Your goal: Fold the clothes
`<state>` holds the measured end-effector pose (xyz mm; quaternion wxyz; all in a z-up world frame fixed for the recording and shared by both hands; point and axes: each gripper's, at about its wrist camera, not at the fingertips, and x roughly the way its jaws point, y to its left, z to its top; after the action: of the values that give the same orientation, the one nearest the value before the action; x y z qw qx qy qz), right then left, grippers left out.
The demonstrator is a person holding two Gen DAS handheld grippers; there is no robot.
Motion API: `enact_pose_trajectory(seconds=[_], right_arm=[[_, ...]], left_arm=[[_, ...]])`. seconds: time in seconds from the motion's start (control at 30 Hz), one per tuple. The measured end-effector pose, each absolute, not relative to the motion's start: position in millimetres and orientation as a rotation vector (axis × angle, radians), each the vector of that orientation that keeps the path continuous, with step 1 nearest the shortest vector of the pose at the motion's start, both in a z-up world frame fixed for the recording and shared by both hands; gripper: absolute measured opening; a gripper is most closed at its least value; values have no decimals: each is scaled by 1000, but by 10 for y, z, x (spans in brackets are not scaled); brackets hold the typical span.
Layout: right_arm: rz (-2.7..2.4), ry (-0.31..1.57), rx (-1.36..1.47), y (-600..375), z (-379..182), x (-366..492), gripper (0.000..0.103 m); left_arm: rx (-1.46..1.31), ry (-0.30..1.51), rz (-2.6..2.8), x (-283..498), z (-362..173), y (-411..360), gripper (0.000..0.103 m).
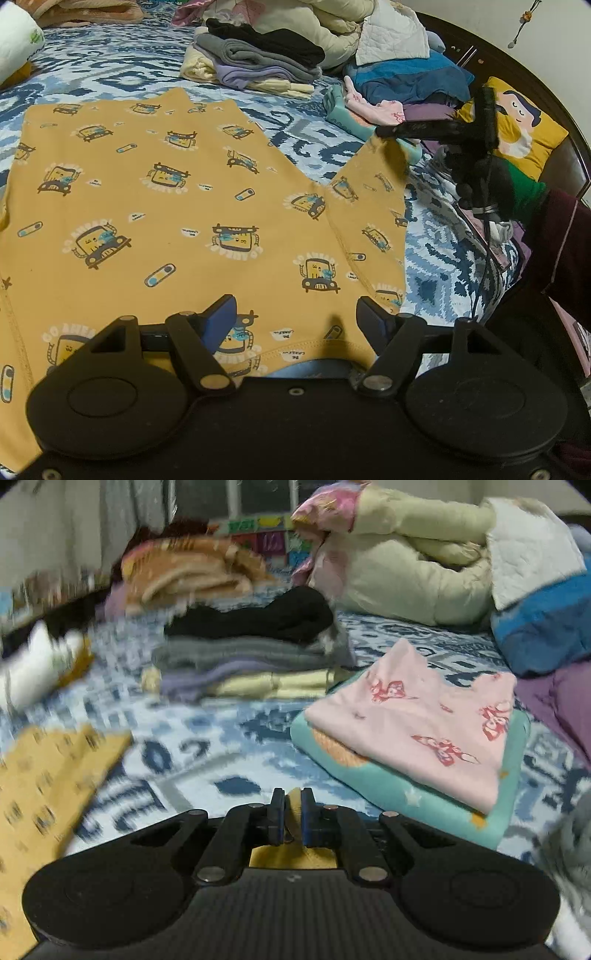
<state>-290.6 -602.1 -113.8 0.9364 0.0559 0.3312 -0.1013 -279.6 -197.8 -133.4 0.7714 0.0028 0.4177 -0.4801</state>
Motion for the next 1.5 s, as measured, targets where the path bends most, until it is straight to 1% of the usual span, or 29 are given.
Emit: enact_pose_trajectory(seconds=[0.1,0.17,0.23,0.27,0.3,0.37,0.47,0.53,0.6,0.63,0.7,0.8,0.97,1.07,1.2,1.3,1.43,1.5], right_arm=[[-250,709,79,-5991,-1243,-2814,15],[-290,710,61,-5969,-1277,-2787,28],[-316,674,64,-5940,-1196,-2866,31],[-328,654,65,-5923,-1148,-2913,35],[-344,648,46,-5897,-1109,-2952,37],[-346,634,36,-5819,-1021,-3052,37],[-226,605,123,-5604,-976,-3233,37],[-174,630,139,-5442,-1083,-3288,38],[-196,749,119,-5359,-1375,-3232,40],[-221,750,105,-5328,-1482,-3255,41],[-279,719,150,-5285,-1413,-3329,40],[-269,619,145,-5046,-1200,-3488,40],[-124,512,145,-4459,-1014,-3748,40],[-14,519,100,-4002,-1055,-3863,40],[50,595,-25,-3493,-1349,-3991,40],[62,625,-7,-3462,-1337,-3995,40],[72,605,167,-3812,-961,-3722,41],[66,611,201,-4024,-782,-3446,41]], left_arm=[[6,905,-1041,-2794,-1334,-1977,71],[7,904,-1041,-2796,-1335,-1974,71],[6,905,-1042,-2793,-1335,-1970,71],[4,905,-1042,-2791,-1335,-1968,71],[4,905,-1041,-2791,-1334,-1968,71],[7,903,-1040,-2797,-1328,-1977,71],[10,901,-1039,-2802,-1318,-1978,71],[12,895,-1037,-2809,-1305,-1967,71],[13,882,-1026,-2814,-1282,-1937,71],[-1,871,-1003,-2794,-1262,-1885,71],[-35,848,-951,-2744,-1220,-1766,71],[-102,801,-843,-2629,-1152,-1536,71],[-325,766,-592,-2329,-1136,-967,71],[-367,775,-523,-2268,-1198,-787,69],[-247,738,-542,-2426,-1141,-868,67],[-228,722,-584,-2534,-1059,-880,67],[-212,712,-630,-2380,-848,-964,67],[-197,693,-631,-2214,-763,-1021,67]])
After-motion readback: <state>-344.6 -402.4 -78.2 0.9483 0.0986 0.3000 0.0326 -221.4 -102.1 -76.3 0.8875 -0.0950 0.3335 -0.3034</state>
